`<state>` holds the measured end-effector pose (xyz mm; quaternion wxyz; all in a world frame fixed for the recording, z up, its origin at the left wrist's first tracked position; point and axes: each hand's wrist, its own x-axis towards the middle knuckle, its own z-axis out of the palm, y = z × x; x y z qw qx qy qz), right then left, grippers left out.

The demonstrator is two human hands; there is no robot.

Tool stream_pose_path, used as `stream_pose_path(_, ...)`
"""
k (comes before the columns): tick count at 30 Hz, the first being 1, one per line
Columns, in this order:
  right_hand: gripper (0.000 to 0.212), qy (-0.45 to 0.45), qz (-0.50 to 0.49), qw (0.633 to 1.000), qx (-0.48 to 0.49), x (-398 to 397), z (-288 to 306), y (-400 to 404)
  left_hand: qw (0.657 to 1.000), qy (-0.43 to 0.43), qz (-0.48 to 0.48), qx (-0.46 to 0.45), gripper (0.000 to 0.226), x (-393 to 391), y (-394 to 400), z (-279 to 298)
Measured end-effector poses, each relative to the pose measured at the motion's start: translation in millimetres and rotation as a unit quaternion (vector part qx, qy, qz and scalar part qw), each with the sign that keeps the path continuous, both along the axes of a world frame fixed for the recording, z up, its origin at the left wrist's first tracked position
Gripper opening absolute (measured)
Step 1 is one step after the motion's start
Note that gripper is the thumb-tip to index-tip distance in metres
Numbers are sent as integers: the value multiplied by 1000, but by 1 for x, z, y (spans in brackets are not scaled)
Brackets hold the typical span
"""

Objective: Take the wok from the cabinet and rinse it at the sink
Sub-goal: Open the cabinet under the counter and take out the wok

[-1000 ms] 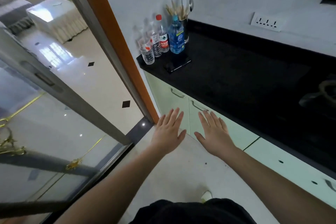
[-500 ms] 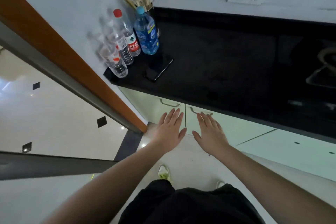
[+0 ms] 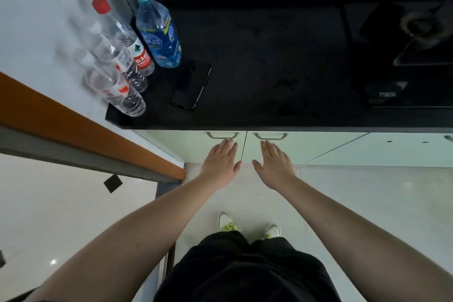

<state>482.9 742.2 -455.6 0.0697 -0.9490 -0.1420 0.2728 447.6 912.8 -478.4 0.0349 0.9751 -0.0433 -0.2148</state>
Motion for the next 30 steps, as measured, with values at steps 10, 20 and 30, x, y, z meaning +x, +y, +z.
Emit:
stream_pose_path(10, 71, 5, -13, 998, -56, 23, -50, 4, 999, 32, 9, 29, 70, 23, 18, -32)
stream_pose_path(20, 74, 7, -19, 999, -35, 24, -59, -1, 996, 55, 66, 20, 74, 29, 1, -30)
stream_pose_path(30, 75, -5, -12, 998, -56, -32, -46, -28, 995, 43, 90, -13, 60, -50, 4, -36)
